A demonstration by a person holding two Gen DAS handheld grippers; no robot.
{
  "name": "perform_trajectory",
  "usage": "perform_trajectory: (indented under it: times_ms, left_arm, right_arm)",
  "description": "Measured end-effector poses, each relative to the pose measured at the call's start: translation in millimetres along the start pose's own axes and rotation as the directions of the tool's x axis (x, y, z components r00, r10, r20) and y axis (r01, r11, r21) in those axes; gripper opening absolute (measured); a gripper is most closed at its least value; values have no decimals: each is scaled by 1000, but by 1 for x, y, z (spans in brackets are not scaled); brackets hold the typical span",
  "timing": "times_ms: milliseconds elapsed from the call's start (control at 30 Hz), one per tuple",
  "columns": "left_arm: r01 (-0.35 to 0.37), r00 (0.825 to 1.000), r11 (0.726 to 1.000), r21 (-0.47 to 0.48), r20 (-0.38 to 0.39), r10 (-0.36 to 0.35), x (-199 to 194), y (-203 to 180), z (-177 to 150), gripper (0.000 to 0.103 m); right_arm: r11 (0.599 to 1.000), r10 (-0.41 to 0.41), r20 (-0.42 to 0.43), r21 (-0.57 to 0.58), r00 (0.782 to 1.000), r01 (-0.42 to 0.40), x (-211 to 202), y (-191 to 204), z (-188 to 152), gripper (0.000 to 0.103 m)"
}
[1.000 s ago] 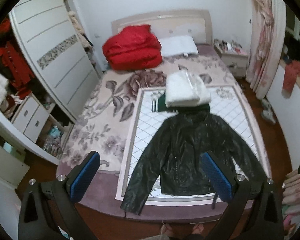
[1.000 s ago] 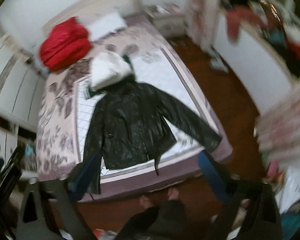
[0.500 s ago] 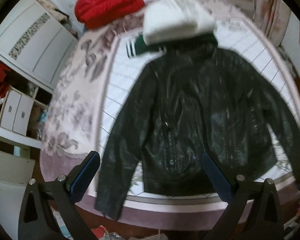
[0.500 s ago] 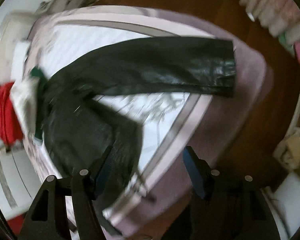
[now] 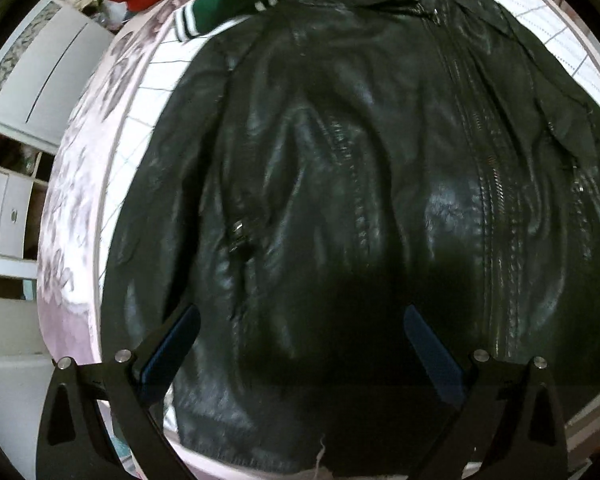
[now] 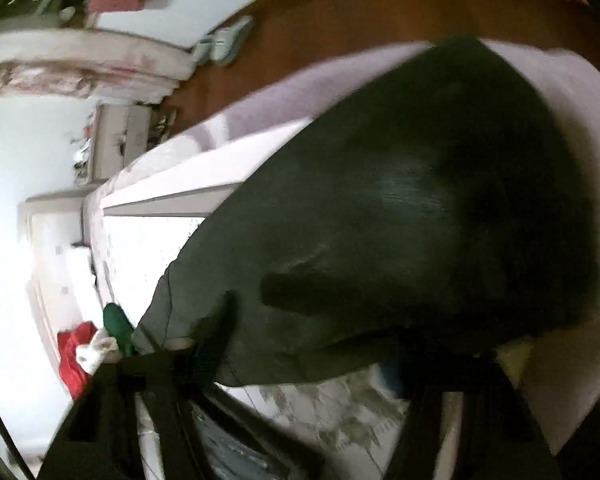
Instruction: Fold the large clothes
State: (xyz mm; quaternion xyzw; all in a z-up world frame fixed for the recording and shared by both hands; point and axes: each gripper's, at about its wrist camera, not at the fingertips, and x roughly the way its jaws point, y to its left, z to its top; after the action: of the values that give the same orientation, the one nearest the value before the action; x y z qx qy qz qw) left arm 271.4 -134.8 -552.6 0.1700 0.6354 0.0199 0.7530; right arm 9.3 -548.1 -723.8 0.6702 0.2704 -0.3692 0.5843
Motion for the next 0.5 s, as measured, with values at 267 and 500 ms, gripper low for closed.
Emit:
perform_trajectory:
  times_ms: [267,500]
  left_arm:
    - [22,1000,1000,10,5,-22,17,-10,27,103]
    - [65,998,997,-37,-4,-65,24,2,49,103]
  right_arm:
    - [997,17,124,77,992,-27,-3,27,10,3]
    - [975,7,269,-216,963,53,-50,155,6,3]
